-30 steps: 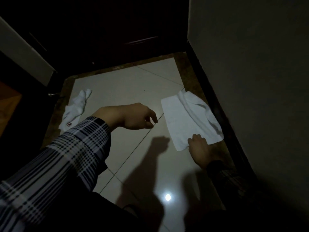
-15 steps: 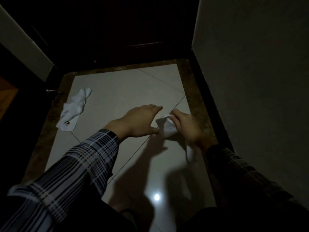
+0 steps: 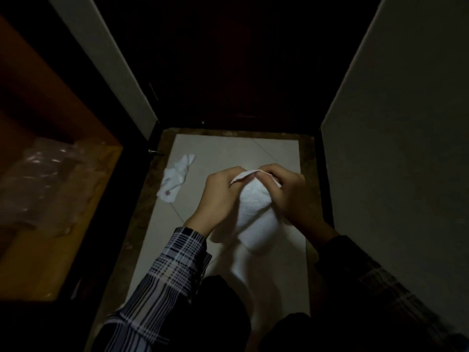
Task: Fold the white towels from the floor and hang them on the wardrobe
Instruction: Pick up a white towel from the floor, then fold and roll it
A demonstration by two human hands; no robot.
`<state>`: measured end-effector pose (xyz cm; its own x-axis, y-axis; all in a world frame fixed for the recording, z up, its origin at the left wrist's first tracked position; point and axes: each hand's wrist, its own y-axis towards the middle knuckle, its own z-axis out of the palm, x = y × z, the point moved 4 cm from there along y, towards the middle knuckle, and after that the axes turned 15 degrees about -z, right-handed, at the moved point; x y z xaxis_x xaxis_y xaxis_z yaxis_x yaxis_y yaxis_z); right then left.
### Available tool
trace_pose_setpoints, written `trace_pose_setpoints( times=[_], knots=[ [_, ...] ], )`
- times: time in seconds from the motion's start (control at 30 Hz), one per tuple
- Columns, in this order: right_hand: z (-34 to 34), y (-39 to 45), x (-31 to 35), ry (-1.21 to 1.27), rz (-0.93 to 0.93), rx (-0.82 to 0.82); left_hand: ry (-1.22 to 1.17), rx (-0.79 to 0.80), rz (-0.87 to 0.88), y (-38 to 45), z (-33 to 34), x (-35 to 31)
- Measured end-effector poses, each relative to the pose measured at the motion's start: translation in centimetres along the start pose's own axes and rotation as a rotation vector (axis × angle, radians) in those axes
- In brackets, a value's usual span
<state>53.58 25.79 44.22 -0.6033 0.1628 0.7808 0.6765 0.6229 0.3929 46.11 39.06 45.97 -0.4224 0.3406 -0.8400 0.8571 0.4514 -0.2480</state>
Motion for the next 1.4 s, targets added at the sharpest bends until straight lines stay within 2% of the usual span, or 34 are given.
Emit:
trace_pose_setpoints(
  times=[0.13,0.23,0.33,0.53,0.73,0.93,1.17,1.4],
  knots=[
    [-2.6,6.6,9.3,0.019,-0.036,0.05,-0.057,-0.08,-0.037,-3.4,-7.9,-7.7],
    [-4.7,11.2,16.7,-0.07,-0.173,0.027,-0.093,-0.133,-0.061,-5.7,-14.6,-12.9],
    [-6.2,16.0,23.3,-0.048,-0.156,0.016,-0.121,-0.238,-0.058,-7.5,-21.7,-18.1],
    [-6.4,24.4,33.7,0.095,-0.127,0.228,-0.133,-0.422,0.005,-9.5,-35.0,-25.7],
    [-3.4,29.4,36.6,0.108,-0.11,0.44,-0.069,-0.594,0.015,-10.4,-44.9,-26.8],
    [-1.3,34.0,36.4,-0.015,-0.11,0.504,-0.094,-0.809,-0.052,-12.1,-51.8,-25.5],
    [0.3,40.3,40.1,0.1,-0.346,0.502,-0.177,-1.018,-0.18,-12.1,-54.4,-24.7],
    [2.0,46.3,42.3,0.337,-0.482,0.69,-0.299,-1.214,-0.341,-9.5,-53.4,-24.9]
  ],
)
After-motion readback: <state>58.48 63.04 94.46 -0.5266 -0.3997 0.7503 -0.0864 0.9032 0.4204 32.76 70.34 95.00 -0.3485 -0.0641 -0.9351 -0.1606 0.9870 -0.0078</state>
